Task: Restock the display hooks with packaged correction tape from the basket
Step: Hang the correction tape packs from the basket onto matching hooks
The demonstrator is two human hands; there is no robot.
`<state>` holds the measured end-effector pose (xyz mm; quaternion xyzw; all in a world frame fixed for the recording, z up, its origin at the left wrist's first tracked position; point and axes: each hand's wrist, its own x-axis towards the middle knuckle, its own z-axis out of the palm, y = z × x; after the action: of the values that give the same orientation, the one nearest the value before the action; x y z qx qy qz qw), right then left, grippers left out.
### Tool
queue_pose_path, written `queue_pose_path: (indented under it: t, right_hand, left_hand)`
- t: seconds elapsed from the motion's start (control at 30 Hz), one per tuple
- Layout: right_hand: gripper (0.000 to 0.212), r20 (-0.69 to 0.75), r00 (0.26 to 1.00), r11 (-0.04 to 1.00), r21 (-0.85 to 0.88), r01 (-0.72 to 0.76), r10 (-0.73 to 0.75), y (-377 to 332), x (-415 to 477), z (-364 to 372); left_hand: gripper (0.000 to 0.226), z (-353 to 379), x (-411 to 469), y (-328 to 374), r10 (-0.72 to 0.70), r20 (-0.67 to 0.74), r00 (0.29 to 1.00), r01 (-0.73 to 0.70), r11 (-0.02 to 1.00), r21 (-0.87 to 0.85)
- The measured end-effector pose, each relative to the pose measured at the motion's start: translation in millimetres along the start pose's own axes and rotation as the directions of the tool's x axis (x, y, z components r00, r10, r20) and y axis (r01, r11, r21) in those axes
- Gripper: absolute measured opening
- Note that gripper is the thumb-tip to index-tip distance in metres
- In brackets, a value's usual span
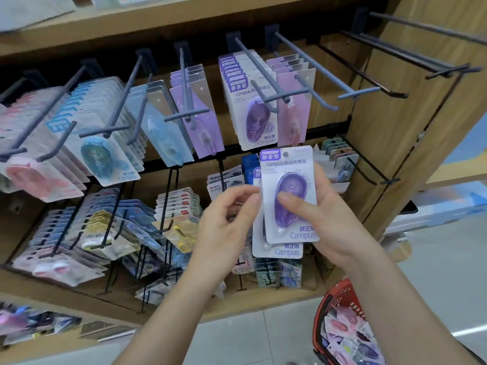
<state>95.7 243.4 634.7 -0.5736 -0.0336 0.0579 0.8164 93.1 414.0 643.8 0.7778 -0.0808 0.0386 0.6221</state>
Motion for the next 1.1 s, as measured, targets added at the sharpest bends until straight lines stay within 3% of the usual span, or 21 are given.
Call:
queue_pose_path:
  t: [0.1, 0.17, 0.23, 0.3, 0.5, 0.7, 0.93, 1.1]
  right_hand:
    - [0.055, 0.094, 0.994, 0.99, -0.127, 0.068, -0.056, 2.9, -0.9, 6.8]
    - [0.054, 0.114, 0.993, 0.984, -0.169, 0.056, -0.037, 2.6, -0.9, 8.0]
    - [0.049, 0.123, 0.992, 0.978, -0.206, 0.042, -0.017, 1.6, -0.9, 7.0]
    - [0.042, 0.104, 0.994, 0.975, -0.216, 0.04, -0.017, 0.0, -1.6, 6.4]
    - [0.03, 0.082, 0.996, 0.972, -0.231, 0.05, -0.032, -6.2, -1.5, -1.7]
    - [0.035, 0.014, 0.992, 0.972, -0.2, 0.122, -0.122, -11.1, 0.9, 1.9]
    - [0.026, -0.006, 0.989, 0.979, -0.144, 0.145, -0.147, -11.0, 3.0, 8.2]
    - [0.03, -0.067, 0.989, 0.99, -0.068, 0.125, -0.13, -8.1, 7.2, 10.1]
  left_hand:
    - [0.028, 8.7, 13.3, 7.0, 0.039, -0.075, 0.996, -0.032, 0.995, 0.094]
    - [0.013, 9.8, 24.5, 16.1, -0.025, -0.124, 0.992, 0.02, 0.999, -0.041]
    - [0.004, 10.1, 34.7, 26.2, -0.136, -0.074, 0.988, 0.119, 0.973, -0.197]
    - [0.004, 11.8, 41.1, 34.0, -0.17, -0.038, 0.985, 0.155, 0.956, -0.248]
    - [0.018, 14.7, 54.2, 48.8, 0.1, -0.126, 0.987, -0.114, 0.987, -0.109]
    - [0.015, 25.5, 62.0, 67.9, 0.28, -0.257, 0.925, -0.291, 0.957, -0.007]
    - [0.011, 29.5, 63.5, 65.4, 0.349, -0.358, 0.866, -0.358, 0.933, 0.043]
    - [0.017, 30.4, 76.7, 70.8, 0.218, -0.302, 0.928, -0.258, 0.961, -0.1]
